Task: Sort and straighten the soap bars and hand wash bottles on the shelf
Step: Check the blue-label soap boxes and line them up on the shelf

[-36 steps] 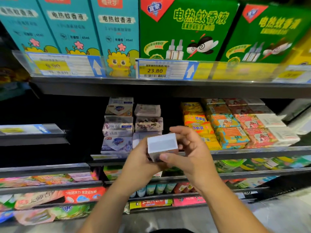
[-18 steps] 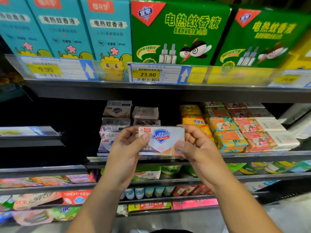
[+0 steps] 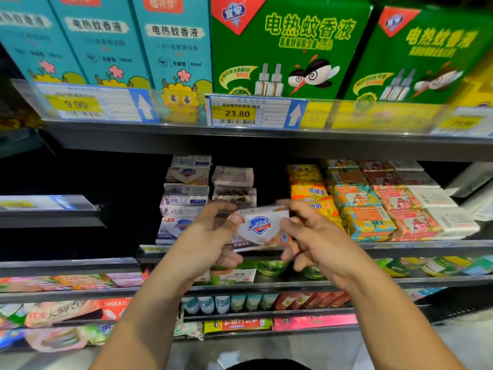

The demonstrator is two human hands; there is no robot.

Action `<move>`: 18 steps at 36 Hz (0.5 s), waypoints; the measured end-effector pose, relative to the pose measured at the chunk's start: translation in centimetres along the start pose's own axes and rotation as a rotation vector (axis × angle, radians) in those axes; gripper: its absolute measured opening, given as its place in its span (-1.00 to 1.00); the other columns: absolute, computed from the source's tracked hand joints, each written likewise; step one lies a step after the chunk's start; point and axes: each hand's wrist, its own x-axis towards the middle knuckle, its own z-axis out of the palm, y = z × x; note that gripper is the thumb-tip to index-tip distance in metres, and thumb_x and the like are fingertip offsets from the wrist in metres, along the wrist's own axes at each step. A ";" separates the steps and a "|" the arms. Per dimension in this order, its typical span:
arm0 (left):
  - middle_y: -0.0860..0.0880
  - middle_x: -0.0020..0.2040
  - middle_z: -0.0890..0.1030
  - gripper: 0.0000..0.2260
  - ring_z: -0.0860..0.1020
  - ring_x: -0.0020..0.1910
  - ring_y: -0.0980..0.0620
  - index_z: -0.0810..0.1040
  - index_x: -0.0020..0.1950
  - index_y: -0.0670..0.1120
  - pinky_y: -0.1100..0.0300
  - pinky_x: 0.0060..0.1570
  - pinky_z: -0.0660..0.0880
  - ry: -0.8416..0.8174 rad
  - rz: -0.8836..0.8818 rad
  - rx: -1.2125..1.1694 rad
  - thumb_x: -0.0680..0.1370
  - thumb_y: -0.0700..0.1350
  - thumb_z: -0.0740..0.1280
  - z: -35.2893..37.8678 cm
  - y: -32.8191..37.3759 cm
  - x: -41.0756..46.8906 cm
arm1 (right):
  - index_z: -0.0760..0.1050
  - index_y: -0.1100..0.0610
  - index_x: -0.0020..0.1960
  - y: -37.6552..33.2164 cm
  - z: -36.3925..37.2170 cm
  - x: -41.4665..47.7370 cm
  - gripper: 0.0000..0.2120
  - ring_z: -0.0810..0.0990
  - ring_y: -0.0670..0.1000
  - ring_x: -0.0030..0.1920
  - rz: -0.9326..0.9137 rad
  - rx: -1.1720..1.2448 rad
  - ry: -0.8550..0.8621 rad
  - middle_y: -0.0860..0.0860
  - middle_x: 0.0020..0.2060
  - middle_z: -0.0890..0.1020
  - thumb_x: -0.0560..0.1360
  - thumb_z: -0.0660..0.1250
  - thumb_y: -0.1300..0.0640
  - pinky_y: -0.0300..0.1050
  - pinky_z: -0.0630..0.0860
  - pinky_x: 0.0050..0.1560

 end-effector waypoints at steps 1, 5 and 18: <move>0.02 0.17 0.55 -0.80 0.71 -0.18 -0.15 0.42 0.26 0.09 0.09 -0.17 0.67 -0.010 0.015 -0.060 0.64 0.02 0.26 0.1 0.1 0.0 | 0.47 -0.14 0.30 -0.3 0.0 0.1 -0.72 0.63 0.05 -0.27 -0.015 0.037 -0.014 0.05 -0.08 0.68 0.63 0.30 0.12 -0.16 0.56 -0.39; -0.13 0.14 0.62 -0.83 0.67 0.04 -0.19 0.47 0.20 -0.02 -0.01 0.07 0.64 0.015 0.125 -0.261 0.63 -0.04 0.27 0.9 0.1 0.0 | 0.53 -0.01 0.11 -1.5 0.4 0.6 -0.79 0.63 0.09 -0.15 -0.086 0.149 -0.021 0.08 -0.05 0.67 0.51 0.34 -0.03 0.06 0.64 -0.02; 0.14 0.03 0.59 -0.81 0.58 0.08 0.17 0.54 0.11 0.01 0.20 0.14 0.54 -0.036 0.425 0.026 0.59 -0.25 0.36 2.0 -1.2 3.8 | 0.51 0.05 0.25 -1.5 -3.2 1.8 -0.51 0.66 -0.22 -0.07 -0.310 -0.231 0.090 -0.13 -0.04 0.70 0.40 0.53 0.34 -0.36 0.53 -0.10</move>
